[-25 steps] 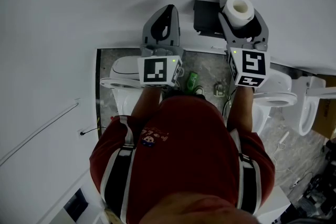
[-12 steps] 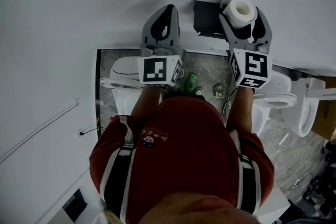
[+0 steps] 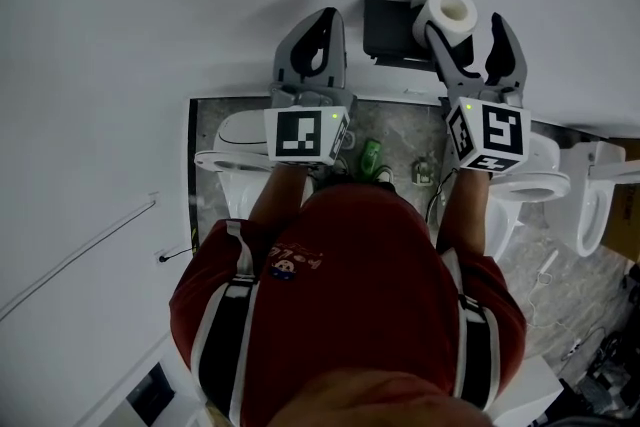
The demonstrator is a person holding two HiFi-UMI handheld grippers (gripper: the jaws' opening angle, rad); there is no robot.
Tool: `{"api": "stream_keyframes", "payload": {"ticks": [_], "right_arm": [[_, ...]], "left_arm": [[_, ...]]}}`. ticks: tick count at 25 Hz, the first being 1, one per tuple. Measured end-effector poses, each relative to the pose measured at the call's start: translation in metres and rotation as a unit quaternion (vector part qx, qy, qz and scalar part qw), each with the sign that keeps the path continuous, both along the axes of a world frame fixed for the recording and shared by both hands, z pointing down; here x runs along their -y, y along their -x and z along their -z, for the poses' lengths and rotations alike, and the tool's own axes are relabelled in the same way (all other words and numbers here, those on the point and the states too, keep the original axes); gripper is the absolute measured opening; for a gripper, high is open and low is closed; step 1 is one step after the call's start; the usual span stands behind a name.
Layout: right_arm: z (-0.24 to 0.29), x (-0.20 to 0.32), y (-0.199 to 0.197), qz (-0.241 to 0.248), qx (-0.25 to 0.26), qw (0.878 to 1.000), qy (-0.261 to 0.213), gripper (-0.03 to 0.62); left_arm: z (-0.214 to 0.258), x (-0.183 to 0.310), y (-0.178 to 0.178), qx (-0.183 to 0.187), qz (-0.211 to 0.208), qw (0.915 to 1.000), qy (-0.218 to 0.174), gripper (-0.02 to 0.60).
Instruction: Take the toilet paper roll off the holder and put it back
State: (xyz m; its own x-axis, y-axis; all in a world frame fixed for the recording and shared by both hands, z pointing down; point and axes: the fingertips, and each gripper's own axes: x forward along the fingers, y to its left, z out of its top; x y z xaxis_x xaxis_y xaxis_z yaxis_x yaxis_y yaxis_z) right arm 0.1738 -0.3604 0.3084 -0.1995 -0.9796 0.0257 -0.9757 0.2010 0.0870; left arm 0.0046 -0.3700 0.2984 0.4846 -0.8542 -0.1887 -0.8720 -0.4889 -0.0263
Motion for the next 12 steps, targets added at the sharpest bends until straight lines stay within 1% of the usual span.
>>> {"api": "stream_keyframes", "payload": {"ticks": [5, 12], "right_arm": [[0.000, -0.011, -0.011, -0.003, 0.009, 1.000, -0.003, 0.439], [0.002, -0.025, -0.016, -0.004, 0.023, 1.000, -0.008, 0.439]], "left_arm": [[0.002, -0.006, -0.013, 0.007, -0.013, 0.9999, -0.002, 0.018], [0.006, -0.017, -0.027, 0.013, -0.028, 0.9995, -0.006, 0.018]]}}
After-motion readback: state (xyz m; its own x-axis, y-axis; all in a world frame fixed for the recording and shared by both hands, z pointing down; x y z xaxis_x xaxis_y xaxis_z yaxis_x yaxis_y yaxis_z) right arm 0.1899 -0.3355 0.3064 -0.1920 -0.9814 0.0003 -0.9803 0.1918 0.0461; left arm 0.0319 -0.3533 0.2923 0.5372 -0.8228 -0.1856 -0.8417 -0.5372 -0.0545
